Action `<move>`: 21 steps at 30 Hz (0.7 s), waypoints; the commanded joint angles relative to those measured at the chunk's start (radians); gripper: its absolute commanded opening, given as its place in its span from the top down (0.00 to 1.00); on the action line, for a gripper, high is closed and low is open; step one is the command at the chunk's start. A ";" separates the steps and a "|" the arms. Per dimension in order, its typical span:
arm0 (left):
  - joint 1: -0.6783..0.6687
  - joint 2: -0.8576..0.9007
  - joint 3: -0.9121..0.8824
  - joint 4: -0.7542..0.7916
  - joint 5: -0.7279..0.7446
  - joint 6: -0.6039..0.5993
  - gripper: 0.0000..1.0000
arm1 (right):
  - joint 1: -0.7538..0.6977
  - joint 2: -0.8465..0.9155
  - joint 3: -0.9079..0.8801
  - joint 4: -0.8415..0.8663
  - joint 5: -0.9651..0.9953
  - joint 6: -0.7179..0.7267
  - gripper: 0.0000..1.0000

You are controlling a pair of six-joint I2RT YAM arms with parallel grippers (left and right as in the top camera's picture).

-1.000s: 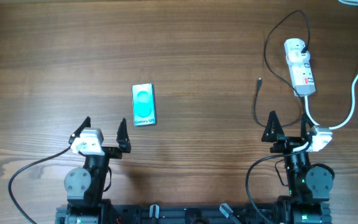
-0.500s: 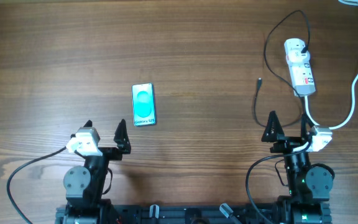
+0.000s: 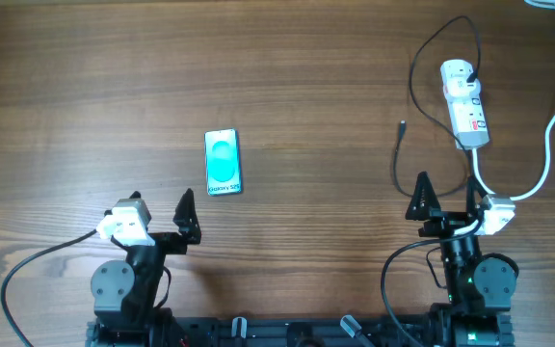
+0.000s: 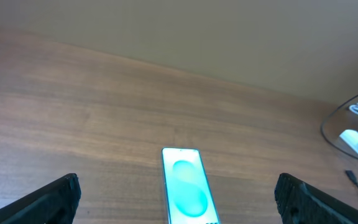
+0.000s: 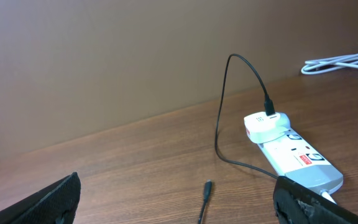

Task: Plug charger to phone and switch on socket

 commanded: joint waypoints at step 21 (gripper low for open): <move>0.003 0.683 0.792 -0.476 0.086 -0.092 0.00 | -0.003 -0.008 -0.002 0.006 0.016 -0.017 0.00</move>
